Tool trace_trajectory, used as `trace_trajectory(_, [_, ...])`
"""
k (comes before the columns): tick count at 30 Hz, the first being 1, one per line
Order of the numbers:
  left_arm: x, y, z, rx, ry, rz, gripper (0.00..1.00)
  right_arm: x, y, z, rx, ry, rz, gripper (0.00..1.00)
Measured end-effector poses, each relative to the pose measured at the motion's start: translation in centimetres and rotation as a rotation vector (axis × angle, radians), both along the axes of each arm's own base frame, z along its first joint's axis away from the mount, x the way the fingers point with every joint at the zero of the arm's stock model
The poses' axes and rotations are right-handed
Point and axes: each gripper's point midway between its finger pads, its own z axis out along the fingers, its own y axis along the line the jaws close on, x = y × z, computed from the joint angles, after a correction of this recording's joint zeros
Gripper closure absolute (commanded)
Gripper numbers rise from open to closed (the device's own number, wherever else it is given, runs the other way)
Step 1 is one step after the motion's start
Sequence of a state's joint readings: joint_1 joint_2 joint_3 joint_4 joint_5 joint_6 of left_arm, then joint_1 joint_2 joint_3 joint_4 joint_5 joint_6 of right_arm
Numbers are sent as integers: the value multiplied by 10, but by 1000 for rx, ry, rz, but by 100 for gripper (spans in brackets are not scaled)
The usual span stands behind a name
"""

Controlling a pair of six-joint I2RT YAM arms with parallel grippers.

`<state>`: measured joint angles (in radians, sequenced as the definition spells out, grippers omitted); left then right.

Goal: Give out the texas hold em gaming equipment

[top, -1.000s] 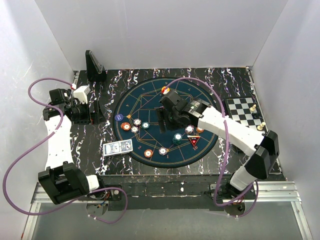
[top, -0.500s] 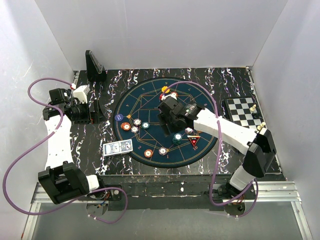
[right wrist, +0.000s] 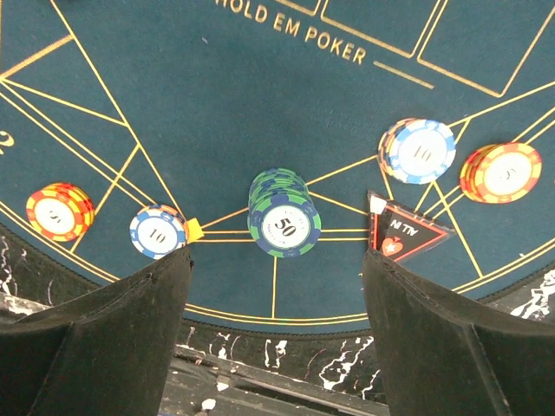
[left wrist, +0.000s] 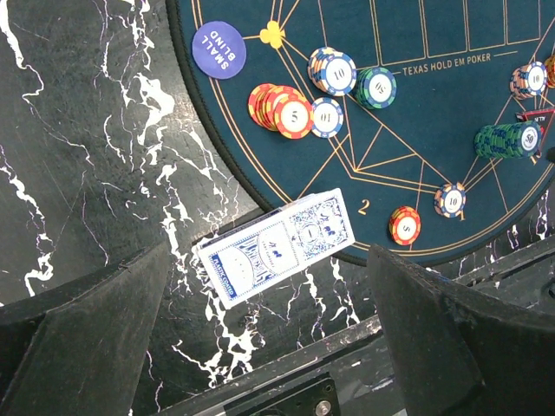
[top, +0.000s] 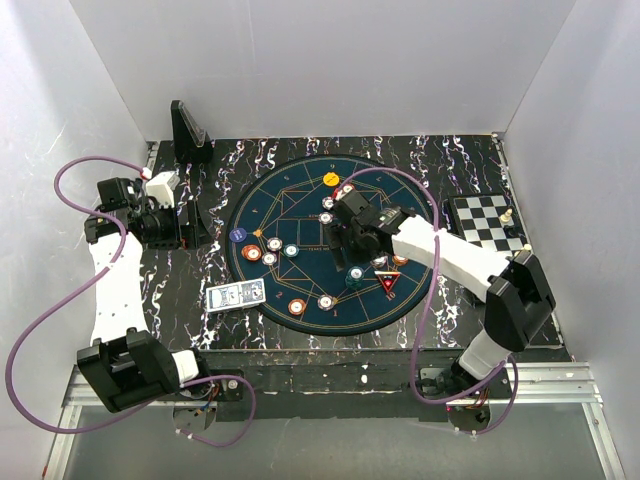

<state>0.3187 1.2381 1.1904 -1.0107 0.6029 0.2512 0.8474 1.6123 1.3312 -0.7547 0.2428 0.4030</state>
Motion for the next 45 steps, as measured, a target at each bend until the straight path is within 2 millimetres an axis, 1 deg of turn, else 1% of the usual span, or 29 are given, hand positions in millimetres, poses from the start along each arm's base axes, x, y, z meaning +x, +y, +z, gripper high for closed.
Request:
trace_trajectory(4, [-1, 0, 0, -1, 5, 0, 0, -7, -1, -21, -1, 62, 9, 14])
trace_trajectory(7, [-1, 0, 0, 0, 4, -1, 0, -11, 0, -30, 0, 93, 17, 14])
trace_trajectory(15, [-1, 0, 2, 2, -2, -1, 0, -7, 7, -43, 7, 113, 18, 17])
trace_trajectory(21, [1, 0, 6, 5, -14, -1, 0, -1, 2, -48, 1, 121, -6, 19])
trace_trajectory(26, [1, 0, 7, 5, -14, -1, 0, -1, 0, -52, 2, 132, -12, 21])
trace_trajectory(28, [1, 0, 7, 5, -14, -1, 0, -3, 0, -54, 7, 138, -10, 24])
trace_trajectory(35, [1, 1, 6, 7, -14, -1, 0, -5, 2, -57, 19, 151, -7, 29])
trace_trajectory(39, [1, 1, 6, 8, -14, 0, 0, -6, 2, -63, 9, 164, -8, 32])
trace_trajectory(45, [1, 1, 6, 11, -14, 1, 0, -12, -3, -76, -17, 194, -13, 42])
